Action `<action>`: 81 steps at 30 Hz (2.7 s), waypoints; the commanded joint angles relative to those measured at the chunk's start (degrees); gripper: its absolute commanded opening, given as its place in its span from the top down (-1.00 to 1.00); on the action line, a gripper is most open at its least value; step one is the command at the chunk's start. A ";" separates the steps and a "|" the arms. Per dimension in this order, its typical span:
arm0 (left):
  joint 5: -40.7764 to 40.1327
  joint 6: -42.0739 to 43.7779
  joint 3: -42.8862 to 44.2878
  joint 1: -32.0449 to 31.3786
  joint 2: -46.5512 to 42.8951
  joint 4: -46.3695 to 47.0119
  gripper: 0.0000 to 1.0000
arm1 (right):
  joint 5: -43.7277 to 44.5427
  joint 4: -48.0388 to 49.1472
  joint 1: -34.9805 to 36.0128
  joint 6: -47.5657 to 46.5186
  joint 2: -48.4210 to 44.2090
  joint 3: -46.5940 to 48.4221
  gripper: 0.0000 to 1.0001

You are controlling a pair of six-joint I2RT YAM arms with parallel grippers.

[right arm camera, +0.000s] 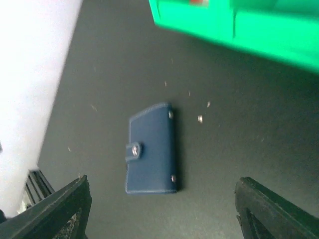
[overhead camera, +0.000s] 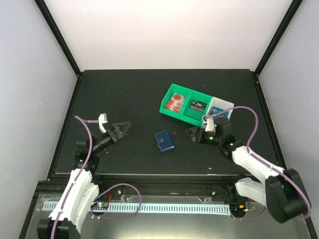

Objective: Put the credit cards into the card holder
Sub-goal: Open the card holder at the center of the board.

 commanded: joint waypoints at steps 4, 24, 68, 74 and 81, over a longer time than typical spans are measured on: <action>-14.02 10.86 6.25 -14.05 6.43 -13.71 -0.98 | 14.22 -6.74 14.32 -2.11 14.80 8.84 -0.47; -28.59 12.93 21.52 -39.50 45.83 -15.68 0.31 | 10.82 -6.68 19.09 -1.09 38.22 20.39 0.00; -29.47 13.44 24.63 -40.09 46.85 -17.02 0.18 | 8.86 -5.60 20.24 -1.72 30.18 19.33 0.88; -29.64 12.86 26.64 -40.09 44.56 -19.05 -0.29 | 16.52 -11.01 23.45 -1.83 27.70 21.98 0.88; -29.33 12.37 26.69 -40.22 48.10 -21.03 -0.34 | 17.13 -13.25 24.54 -1.80 26.38 23.79 0.86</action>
